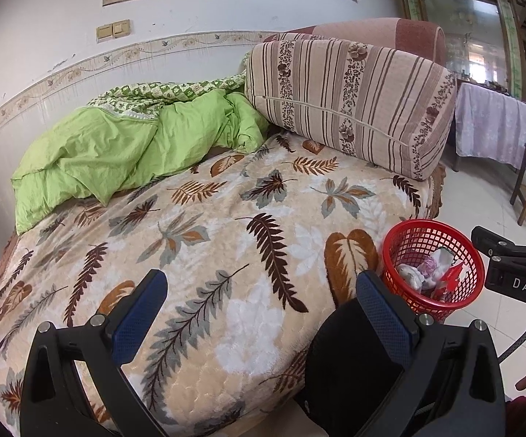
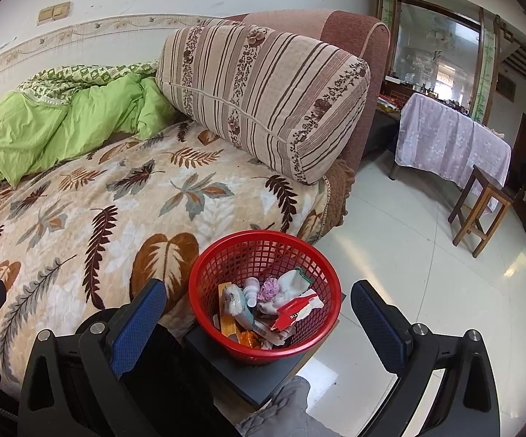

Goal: Collect trash

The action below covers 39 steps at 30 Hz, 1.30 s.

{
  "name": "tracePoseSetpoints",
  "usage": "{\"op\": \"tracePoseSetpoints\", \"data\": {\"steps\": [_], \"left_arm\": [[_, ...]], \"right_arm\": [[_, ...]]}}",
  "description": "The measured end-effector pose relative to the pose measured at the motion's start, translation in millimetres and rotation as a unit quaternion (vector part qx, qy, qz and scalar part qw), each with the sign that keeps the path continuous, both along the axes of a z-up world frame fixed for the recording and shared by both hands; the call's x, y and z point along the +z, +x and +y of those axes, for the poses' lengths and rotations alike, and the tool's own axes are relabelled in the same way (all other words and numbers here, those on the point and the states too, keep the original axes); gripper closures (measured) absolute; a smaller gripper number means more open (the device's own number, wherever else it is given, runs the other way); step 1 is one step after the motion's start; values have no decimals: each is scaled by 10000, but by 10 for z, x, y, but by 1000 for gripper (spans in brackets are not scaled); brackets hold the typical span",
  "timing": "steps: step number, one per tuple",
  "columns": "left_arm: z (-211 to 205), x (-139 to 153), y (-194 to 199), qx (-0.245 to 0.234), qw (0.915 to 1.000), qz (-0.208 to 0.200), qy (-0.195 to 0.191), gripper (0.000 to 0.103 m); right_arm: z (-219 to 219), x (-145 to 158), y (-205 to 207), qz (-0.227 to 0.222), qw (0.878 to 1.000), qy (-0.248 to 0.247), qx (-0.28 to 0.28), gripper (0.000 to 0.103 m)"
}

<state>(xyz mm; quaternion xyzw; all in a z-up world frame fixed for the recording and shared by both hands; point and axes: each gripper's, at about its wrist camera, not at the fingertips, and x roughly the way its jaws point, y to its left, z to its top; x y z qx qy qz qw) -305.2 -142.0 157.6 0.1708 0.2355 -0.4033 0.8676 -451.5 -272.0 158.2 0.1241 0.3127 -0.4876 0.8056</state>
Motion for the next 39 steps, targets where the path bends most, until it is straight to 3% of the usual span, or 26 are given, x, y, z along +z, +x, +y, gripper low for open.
{"op": "tracePoseSetpoints", "data": {"steps": [39], "left_arm": [[-9, -2, -7, -15, 10000, 30, 23, 0]], "right_arm": [[-1, -60, 48, 27, 9999, 92, 83, 1]]}}
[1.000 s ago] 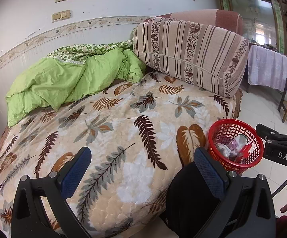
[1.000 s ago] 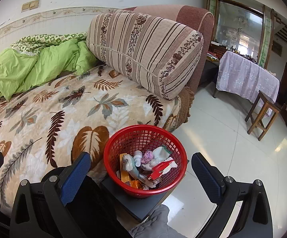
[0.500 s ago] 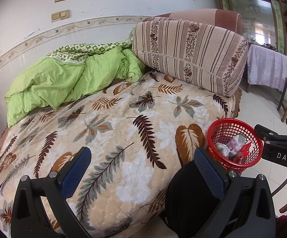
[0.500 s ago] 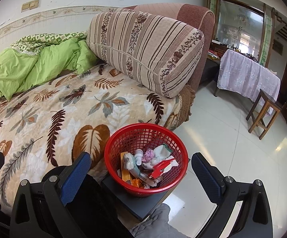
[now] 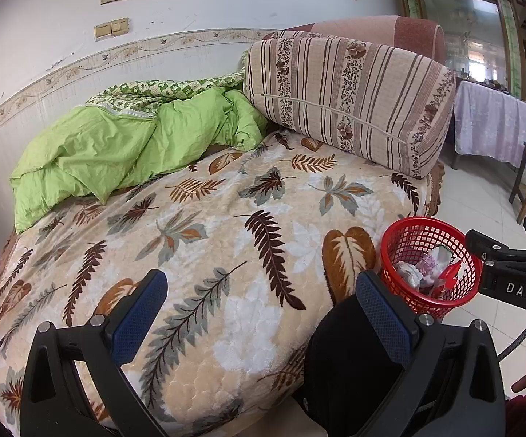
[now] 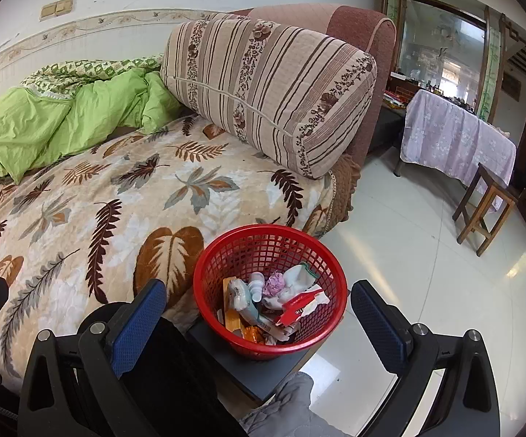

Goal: Collect trash

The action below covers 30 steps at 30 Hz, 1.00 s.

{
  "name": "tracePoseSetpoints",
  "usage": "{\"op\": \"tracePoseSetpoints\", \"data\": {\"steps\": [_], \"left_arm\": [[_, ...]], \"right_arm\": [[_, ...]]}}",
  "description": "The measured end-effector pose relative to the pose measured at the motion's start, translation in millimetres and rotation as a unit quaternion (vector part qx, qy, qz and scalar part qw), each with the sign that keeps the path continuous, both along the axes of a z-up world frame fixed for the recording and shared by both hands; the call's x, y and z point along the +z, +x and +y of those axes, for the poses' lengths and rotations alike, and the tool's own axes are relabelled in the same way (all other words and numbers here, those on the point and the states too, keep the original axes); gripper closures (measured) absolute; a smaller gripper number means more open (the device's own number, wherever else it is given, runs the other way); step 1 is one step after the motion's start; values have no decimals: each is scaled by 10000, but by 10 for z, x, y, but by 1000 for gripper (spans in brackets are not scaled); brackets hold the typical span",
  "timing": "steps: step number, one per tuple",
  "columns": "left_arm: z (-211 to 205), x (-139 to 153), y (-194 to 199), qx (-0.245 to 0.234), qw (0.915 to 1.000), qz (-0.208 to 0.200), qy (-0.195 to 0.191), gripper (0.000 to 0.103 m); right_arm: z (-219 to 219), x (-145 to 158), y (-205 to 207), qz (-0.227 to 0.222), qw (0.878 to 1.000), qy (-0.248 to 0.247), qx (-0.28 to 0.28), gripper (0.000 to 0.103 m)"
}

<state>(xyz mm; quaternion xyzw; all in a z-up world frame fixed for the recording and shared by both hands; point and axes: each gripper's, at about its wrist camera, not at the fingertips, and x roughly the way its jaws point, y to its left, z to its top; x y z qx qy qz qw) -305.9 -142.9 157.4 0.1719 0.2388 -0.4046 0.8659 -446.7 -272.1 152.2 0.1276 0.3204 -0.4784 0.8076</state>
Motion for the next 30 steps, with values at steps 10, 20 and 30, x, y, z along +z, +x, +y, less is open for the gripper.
{"op": "tracePoseSetpoints", "data": {"steps": [10, 20, 30], "left_arm": [[0, -8, -7, -5, 10000, 9, 3, 0], [7, -4, 0, -13, 10000, 16, 3, 0], [14, -52, -9, 12, 9999, 108, 2, 0]], "right_arm": [[-39, -16, -4, 25, 10000, 77, 1, 1], [-43, -40, 8, 50, 9999, 109, 21, 1], [-64, -75, 27, 83, 9998, 146, 59, 1]]}}
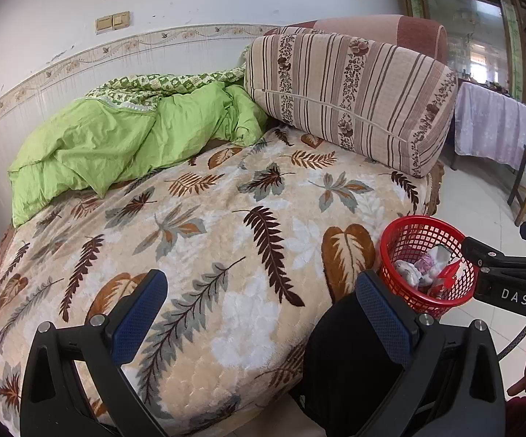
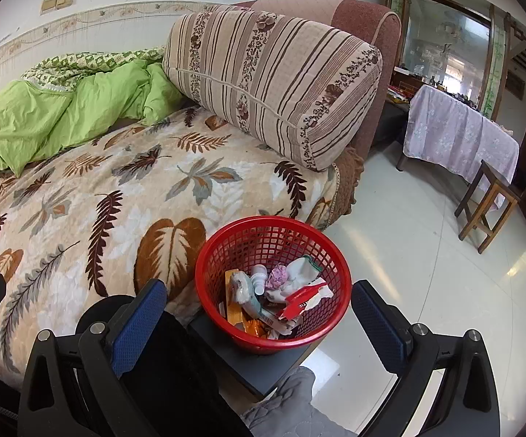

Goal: Collect trash

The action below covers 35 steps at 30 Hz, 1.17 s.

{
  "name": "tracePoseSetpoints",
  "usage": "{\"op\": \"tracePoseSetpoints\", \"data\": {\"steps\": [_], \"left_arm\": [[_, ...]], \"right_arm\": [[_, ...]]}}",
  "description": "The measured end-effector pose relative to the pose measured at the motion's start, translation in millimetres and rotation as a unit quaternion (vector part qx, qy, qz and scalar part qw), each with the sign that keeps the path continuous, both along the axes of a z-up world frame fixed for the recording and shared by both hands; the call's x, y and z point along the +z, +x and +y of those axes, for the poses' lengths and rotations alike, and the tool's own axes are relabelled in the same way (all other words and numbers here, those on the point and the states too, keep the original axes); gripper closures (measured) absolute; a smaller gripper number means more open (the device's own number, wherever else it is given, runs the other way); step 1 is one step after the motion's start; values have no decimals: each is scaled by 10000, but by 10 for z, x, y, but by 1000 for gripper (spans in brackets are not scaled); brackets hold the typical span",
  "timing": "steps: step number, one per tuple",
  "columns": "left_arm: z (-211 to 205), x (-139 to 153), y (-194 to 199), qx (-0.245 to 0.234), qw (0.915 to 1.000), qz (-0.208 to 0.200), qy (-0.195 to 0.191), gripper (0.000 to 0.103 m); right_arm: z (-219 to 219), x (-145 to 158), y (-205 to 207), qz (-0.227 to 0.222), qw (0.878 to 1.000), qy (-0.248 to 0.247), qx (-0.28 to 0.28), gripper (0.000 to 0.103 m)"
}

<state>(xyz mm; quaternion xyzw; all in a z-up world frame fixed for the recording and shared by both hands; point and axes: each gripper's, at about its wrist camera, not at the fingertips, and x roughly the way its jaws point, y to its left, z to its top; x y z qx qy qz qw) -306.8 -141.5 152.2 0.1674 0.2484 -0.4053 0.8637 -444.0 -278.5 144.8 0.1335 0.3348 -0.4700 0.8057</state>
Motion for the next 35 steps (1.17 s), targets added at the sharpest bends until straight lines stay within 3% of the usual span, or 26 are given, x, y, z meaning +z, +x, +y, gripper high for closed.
{"op": "tracePoseSetpoints", "data": {"steps": [12, 29, 35], "left_arm": [[21, -20, 21, 12, 10000, 88, 13, 0], [17, -98, 171, 133, 9984, 550, 59, 0], [208, -136, 503, 627, 9944, 843, -81, 0]], "right_arm": [[-27, -4, 10, 38, 10000, 37, 29, 1], [-58, -42, 70, 124, 9998, 88, 140, 1], [-43, -26, 297, 216, 9985, 28, 507, 1]]}}
